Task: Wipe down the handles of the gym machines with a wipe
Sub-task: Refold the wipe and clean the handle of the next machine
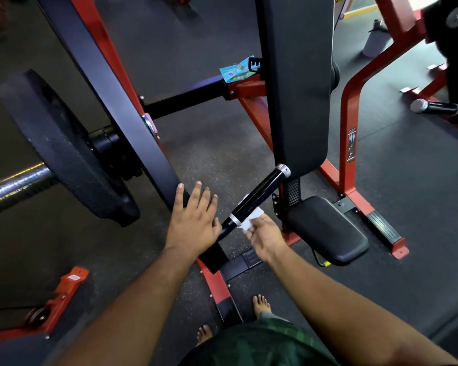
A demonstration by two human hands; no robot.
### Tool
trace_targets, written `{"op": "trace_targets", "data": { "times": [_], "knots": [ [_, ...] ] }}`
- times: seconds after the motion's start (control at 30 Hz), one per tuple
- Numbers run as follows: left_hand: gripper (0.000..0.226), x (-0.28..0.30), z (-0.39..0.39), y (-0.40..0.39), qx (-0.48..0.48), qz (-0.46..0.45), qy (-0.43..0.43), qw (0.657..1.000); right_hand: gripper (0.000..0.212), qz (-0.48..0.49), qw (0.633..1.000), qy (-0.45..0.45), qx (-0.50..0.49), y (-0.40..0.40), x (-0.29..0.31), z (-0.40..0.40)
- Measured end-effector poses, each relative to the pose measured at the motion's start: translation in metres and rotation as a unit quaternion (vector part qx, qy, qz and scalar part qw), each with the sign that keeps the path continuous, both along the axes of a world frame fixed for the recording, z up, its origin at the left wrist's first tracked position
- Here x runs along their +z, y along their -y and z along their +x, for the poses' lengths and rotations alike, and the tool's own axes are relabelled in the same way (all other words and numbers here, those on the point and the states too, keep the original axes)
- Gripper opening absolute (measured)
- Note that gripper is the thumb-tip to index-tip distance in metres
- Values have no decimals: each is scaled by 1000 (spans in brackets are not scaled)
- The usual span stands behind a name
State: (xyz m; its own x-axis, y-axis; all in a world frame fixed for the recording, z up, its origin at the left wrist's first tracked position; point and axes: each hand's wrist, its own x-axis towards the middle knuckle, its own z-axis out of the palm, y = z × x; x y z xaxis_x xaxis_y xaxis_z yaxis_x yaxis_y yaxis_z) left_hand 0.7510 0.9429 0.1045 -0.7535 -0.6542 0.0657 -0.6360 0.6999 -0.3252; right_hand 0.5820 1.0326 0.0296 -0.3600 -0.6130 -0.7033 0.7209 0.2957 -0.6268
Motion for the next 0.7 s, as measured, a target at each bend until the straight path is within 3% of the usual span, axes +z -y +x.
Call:
{"op": "trace_targets", "data": {
  "times": [0.07, 0.2, 0.3, 0.6, 0.7],
  "knots": [
    [61, 0, 1, 0, 0, -2, -2, 1000, 29, 2, 1000, -4, 4, -7, -2, -2],
    [59, -1, 0, 2, -10, 0, -10, 1000, 41, -46, 990, -22, -131, 18, 4, -60],
    [59, -1, 0, 2, -8, 2, -13, 1000, 44, -56, 985, -52, -157, 36, 24, -76],
    [62, 0, 0, 1, -3, 3, -9, 1000, 33, -16, 998, -46, 26, -20, 16, 15],
    [63, 1, 0, 1, 2, 7, 2, 1000, 33, -18, 985, -171, 22, -27, 15, -14]
  ]
}}
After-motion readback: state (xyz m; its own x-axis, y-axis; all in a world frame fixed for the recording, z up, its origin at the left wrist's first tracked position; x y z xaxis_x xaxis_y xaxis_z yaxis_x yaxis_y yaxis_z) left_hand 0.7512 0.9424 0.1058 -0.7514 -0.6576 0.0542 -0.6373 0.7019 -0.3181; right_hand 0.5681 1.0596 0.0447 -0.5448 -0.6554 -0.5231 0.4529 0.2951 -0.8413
